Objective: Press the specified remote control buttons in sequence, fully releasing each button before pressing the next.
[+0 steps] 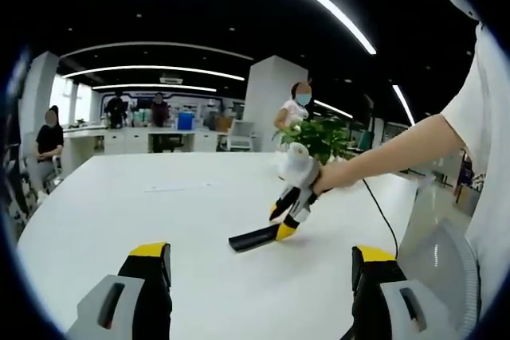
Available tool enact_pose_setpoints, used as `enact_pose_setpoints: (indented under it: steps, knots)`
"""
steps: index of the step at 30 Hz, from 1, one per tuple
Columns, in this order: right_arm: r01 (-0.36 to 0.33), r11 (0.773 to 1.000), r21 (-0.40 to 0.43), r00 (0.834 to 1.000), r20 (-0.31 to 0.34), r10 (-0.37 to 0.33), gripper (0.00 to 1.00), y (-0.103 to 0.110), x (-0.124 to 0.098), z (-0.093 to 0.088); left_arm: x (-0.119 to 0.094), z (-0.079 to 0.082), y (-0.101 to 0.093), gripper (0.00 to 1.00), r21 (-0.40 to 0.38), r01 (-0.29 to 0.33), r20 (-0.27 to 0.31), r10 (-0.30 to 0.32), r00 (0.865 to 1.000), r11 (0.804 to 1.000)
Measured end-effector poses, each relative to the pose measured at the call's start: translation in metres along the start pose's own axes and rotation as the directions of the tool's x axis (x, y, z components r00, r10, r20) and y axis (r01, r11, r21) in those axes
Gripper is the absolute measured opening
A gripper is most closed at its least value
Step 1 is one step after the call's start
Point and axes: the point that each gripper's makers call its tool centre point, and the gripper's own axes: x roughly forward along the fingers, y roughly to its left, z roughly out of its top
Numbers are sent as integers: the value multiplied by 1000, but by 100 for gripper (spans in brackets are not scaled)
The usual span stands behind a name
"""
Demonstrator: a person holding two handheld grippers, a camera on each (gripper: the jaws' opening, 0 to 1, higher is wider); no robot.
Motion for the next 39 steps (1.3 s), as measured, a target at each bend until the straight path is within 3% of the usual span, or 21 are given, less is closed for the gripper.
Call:
enact_pose_setpoints:
  steps: [2, 5, 8, 9, 13, 19, 23, 28, 39]
  knots:
    - [0, 997, 71, 998, 57, -4, 59, 1, -1, -2, 0, -1, 0, 98, -2, -3, -4, 3, 1000, 1000]
    - [-10, 973, 230, 980, 194, -36, 67, 2, -8, -1, 0, -2, 0, 98, -4, -4, -4, 4, 1000, 1000]
    - [-18, 949, 314, 951, 298, -81, 82, 1, -18, 3, 1, -3, -2, 98, -6, -2, -7, 1, 1000, 1000]
    - [-19, 936, 351, 931, 348, -112, 85, 0, -24, 4, 1, -3, -2, 98, -3, 0, -9, 0, 1000, 1000]
    - [-29, 906, 422, 877, 446, -179, 91, 5, -47, 3, 2, -4, -4, 98, -8, 6, -10, -6, 1000, 1000]
    - [33, 905, 424, 842, 476, -253, 96, 19, -74, -11, 3, -6, -5, 98, -11, 14, -12, -14, 1000, 1000]
    - [44, 901, 431, 830, 486, -273, 97, 30, -89, -22, 3, -7, -6, 98, -11, 19, -14, -19, 1000, 1000]
    - [76, 890, 449, 830, 466, -306, 97, 45, -106, -42, 5, -7, -10, 98, 3, 30, -17, -30, 999, 1000]
    - [170, 842, 512, 765, 469, -441, 98, 71, -165, -59, 7, -5, -14, 98, 6, 40, -14, -40, 999, 999]
